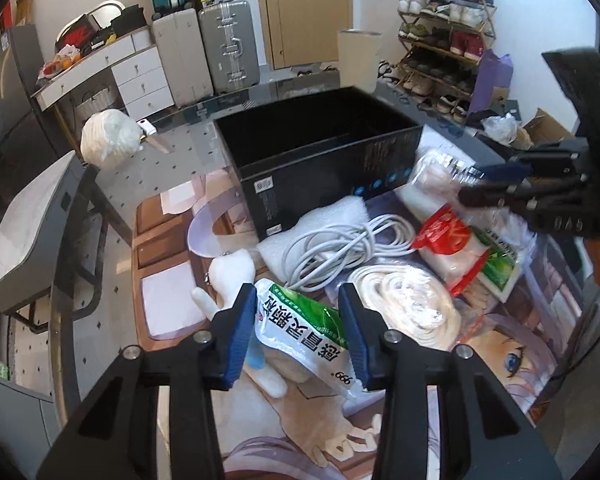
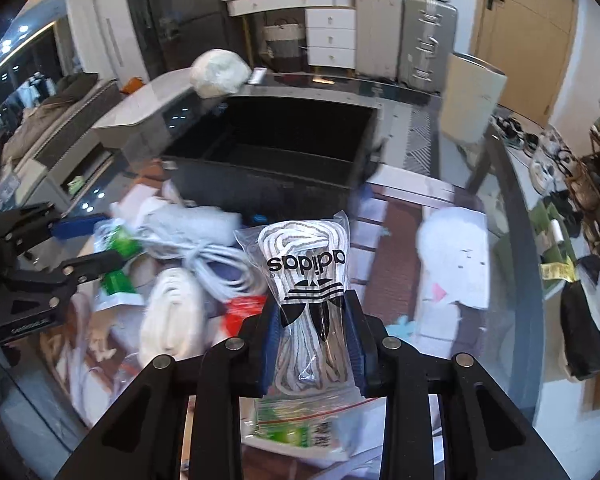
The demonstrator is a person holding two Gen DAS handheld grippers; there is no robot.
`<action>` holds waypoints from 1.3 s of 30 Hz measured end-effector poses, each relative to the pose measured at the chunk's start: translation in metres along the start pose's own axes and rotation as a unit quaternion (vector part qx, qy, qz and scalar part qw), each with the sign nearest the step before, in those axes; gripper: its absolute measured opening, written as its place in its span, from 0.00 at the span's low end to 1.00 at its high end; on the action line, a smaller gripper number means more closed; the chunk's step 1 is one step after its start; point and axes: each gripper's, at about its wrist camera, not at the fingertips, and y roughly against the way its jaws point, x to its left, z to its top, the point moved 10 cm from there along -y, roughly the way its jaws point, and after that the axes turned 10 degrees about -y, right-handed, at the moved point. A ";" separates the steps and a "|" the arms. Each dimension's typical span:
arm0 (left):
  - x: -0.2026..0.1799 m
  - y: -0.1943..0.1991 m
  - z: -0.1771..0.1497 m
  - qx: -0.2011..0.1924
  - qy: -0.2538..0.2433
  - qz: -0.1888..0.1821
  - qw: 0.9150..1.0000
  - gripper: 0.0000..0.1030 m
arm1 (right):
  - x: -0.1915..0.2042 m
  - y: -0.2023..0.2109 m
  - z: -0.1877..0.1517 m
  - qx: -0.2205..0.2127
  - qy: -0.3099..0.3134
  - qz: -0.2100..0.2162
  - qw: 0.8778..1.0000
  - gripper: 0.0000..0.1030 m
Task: Organize soft objects
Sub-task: 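Grasp the green medicine packet with the left gripper while the right grasps the Adidas shoelace bag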
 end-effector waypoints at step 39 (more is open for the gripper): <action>-0.028 0.009 -0.060 0.059 -0.019 -0.042 0.997 0.77 | 0.023 -0.012 -0.014 0.011 0.032 0.003 0.999 0.31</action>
